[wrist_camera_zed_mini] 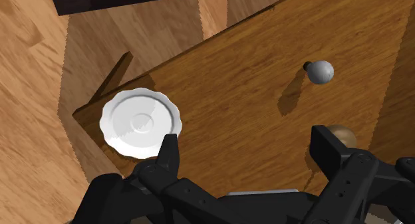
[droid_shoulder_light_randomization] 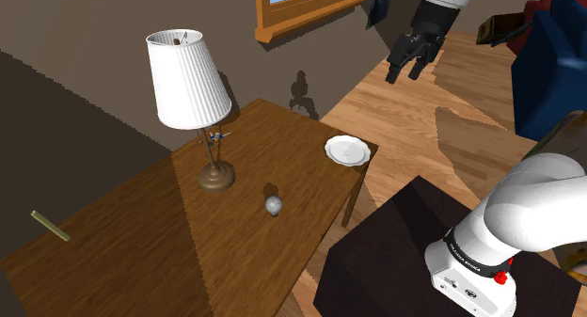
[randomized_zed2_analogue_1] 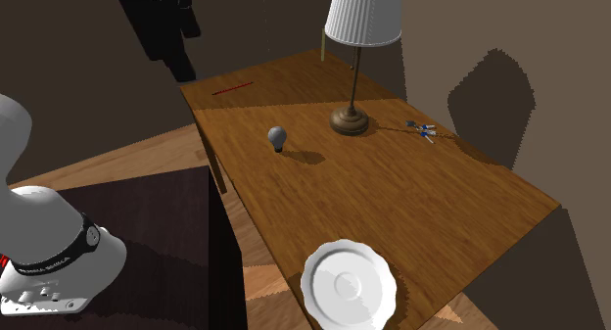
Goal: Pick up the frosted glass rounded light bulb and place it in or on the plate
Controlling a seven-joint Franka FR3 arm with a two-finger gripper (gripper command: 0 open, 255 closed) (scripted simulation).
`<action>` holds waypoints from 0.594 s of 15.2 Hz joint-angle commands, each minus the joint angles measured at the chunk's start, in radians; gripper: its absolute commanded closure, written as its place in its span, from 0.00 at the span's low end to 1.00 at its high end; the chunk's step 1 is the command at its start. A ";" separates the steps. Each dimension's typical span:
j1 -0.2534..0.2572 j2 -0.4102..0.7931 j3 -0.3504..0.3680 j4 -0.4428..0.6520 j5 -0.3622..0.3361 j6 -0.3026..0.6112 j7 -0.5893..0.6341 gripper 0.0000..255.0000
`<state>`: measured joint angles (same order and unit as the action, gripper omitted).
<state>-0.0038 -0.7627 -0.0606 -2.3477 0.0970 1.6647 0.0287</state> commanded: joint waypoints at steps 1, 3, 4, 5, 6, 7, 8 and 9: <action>0.000 0.000 0.000 0.000 0.000 0.000 0.000 0.00; 0.006 0.003 0.037 -0.049 0.017 0.056 0.042 0.00; 0.010 0.007 0.055 -0.072 0.026 0.084 0.063 0.00; 0.013 0.013 0.074 -0.093 0.035 0.112 0.084 0.00; 0.018 0.020 0.093 -0.113 0.044 0.142 0.105 0.00; 0.022 0.029 0.112 -0.131 0.053 0.171 0.126 0.00; 0.026 0.041 0.132 -0.148 0.061 0.201 0.147 0.00; 0.031 0.054 0.151 -0.164 0.070 0.231 0.168 0.00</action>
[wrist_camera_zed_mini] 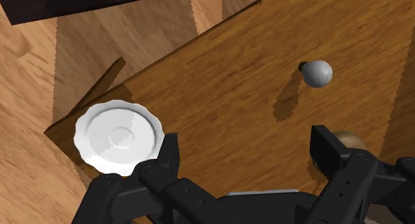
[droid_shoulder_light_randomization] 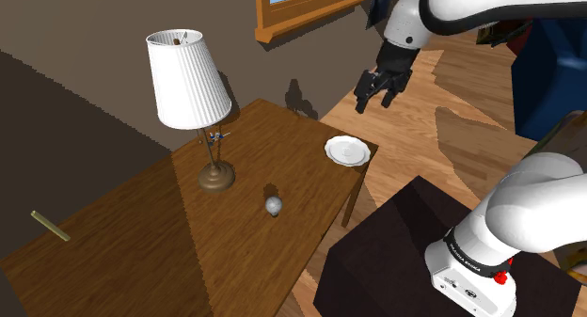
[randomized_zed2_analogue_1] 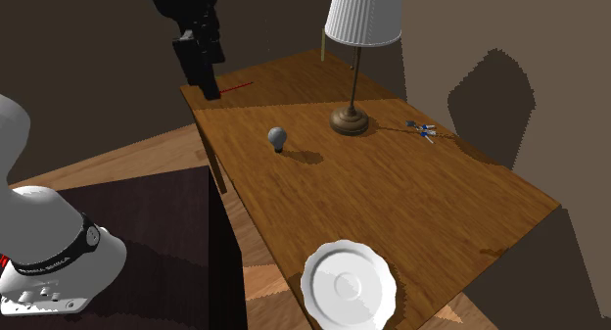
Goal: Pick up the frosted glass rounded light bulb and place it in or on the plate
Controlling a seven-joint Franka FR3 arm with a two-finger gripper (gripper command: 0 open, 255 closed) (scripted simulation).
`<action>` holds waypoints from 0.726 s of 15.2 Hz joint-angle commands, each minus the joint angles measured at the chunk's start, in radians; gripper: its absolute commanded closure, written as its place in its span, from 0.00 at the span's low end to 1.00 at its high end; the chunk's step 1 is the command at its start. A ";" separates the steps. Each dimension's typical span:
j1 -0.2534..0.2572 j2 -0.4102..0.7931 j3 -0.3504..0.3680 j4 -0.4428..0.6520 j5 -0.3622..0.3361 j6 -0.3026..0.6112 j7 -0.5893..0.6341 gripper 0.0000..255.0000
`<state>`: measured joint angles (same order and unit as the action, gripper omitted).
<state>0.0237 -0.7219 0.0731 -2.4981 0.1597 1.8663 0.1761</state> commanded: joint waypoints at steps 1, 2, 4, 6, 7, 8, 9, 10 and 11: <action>0.007 0.028 0.037 -0.027 0.016 0.061 0.042 0.00; 0.012 0.045 0.056 -0.040 0.024 0.092 0.063 0.00; 0.020 0.084 0.096 -0.060 0.039 0.155 0.106 0.00; 0.027 0.131 0.136 -0.075 0.051 0.219 0.150 0.00; 0.029 0.157 0.156 -0.079 0.056 0.252 0.173 0.00; 0.031 0.185 0.176 -0.082 0.060 0.284 0.195 0.00; 0.033 0.215 0.197 -0.084 0.062 0.317 0.219 0.00; 0.033 0.246 0.217 -0.084 0.063 0.349 0.243 0.00; 0.033 0.279 0.237 -0.082 0.062 0.381 0.268 0.00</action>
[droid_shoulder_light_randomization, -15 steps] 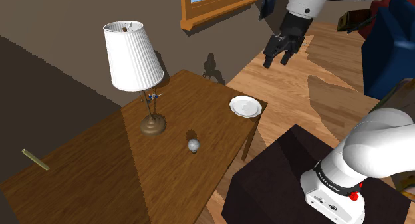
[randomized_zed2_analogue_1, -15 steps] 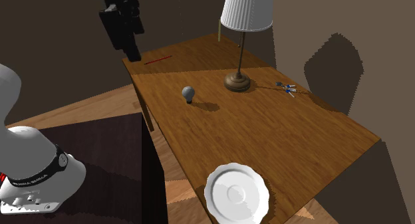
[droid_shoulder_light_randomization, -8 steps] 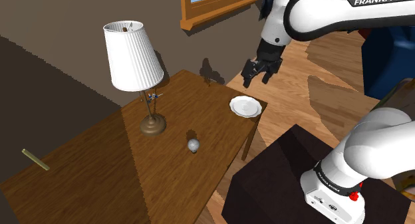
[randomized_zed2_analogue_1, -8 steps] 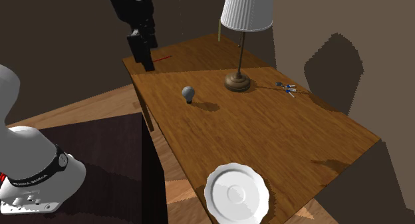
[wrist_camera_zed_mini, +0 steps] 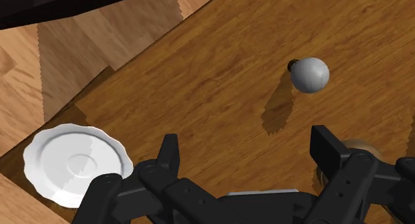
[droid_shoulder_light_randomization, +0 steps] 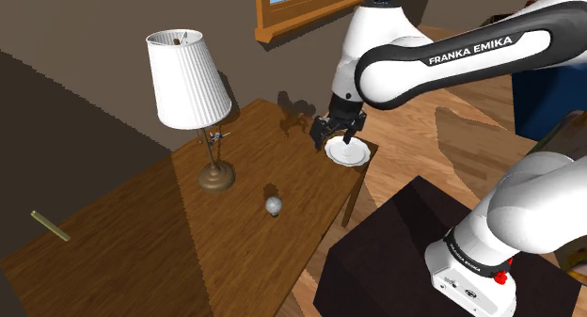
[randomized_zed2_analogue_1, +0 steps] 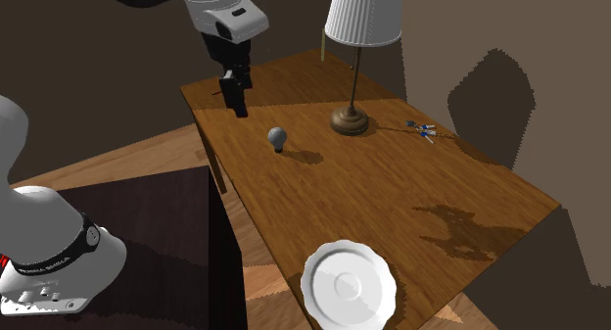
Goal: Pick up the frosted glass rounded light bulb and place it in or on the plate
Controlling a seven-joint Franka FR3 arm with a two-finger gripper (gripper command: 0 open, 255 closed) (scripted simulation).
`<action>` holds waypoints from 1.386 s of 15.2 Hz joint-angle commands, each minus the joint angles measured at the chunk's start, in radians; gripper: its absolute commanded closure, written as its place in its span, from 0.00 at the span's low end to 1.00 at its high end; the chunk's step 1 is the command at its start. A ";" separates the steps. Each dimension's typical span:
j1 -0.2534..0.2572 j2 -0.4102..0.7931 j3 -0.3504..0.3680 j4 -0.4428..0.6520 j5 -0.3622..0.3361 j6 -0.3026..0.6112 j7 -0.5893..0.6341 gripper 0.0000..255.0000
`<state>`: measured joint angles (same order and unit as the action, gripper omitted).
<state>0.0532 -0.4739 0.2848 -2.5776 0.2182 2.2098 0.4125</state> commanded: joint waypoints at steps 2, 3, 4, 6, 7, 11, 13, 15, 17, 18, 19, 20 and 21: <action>0.001 0.102 0.066 0.006 -0.006 0.101 0.085 0.00; -0.002 0.139 0.087 0.012 -0.014 0.132 0.114 0.00; -0.006 0.178 0.107 0.020 -0.026 0.162 0.144 0.00; -0.017 0.259 0.146 0.040 -0.061 0.221 0.212 0.00; -0.022 0.301 0.164 0.053 -0.086 0.248 0.249 0.00; -0.034 0.482 0.214 0.119 -0.233 0.341 0.431 0.00; -0.022 0.576 0.214 0.162 -0.329 0.373 0.534 0.00; 0.009 0.669 0.194 0.213 -0.423 0.395 0.634 0.00; 0.052 0.757 0.160 0.269 -0.502 0.410 0.721 0.00; 0.076 0.800 0.142 0.299 -0.536 0.415 0.760 0.00; 0.097 0.833 0.126 0.324 -0.558 0.418 0.787 0.00; 0.104 0.846 0.117 0.327 -0.568 0.428 0.794 0.00; 0.110 0.859 0.109 0.329 -0.578 0.437 0.801 0.00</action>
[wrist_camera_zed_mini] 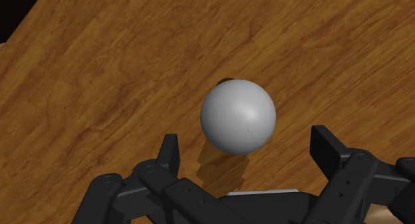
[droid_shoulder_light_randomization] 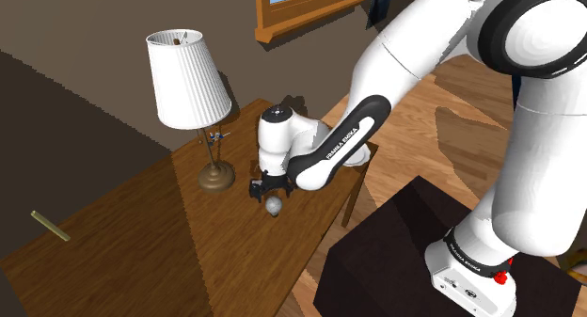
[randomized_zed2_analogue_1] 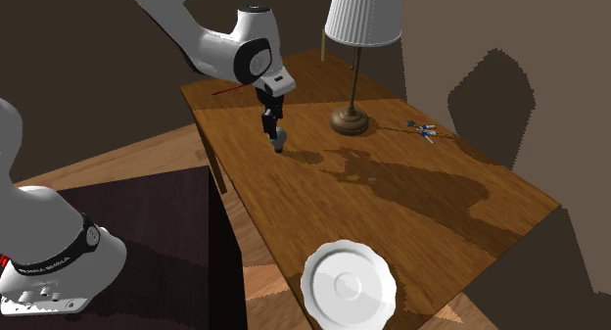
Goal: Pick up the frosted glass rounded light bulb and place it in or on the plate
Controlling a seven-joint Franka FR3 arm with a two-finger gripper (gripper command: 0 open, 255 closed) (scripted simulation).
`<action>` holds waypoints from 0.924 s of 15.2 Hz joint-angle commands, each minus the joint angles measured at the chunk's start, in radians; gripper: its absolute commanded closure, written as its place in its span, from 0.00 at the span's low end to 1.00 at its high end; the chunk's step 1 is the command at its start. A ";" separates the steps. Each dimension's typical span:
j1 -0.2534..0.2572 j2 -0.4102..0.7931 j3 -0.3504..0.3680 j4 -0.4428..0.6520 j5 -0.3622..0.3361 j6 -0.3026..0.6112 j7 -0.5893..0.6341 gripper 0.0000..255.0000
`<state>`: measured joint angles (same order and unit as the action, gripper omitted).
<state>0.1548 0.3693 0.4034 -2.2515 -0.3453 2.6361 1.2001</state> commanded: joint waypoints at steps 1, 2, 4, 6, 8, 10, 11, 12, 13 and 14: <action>0.014 0.029 -0.018 0.006 -0.025 0.020 0.021 0.00; 0.020 0.042 -0.025 0.009 -0.035 0.029 0.028 0.00; 0.032 0.068 -0.041 0.016 -0.055 0.048 0.042 0.00; 0.041 0.089 -0.054 0.023 -0.069 0.062 0.053 0.00; 0.041 0.089 -0.054 0.023 -0.069 0.062 0.053 0.00; 0.041 0.089 -0.054 0.023 -0.069 0.062 0.053 0.00; 0.041 0.089 -0.054 0.023 -0.069 0.062 0.053 0.00; 0.041 0.089 -0.054 0.023 -0.069 0.062 0.053 0.00; 0.041 0.089 -0.054 0.023 -0.069 0.061 0.053 0.00; 0.041 0.089 -0.054 0.023 -0.069 0.061 0.053 1.00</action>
<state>0.1963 0.4579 0.3493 -2.2288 -0.4145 2.6976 1.2530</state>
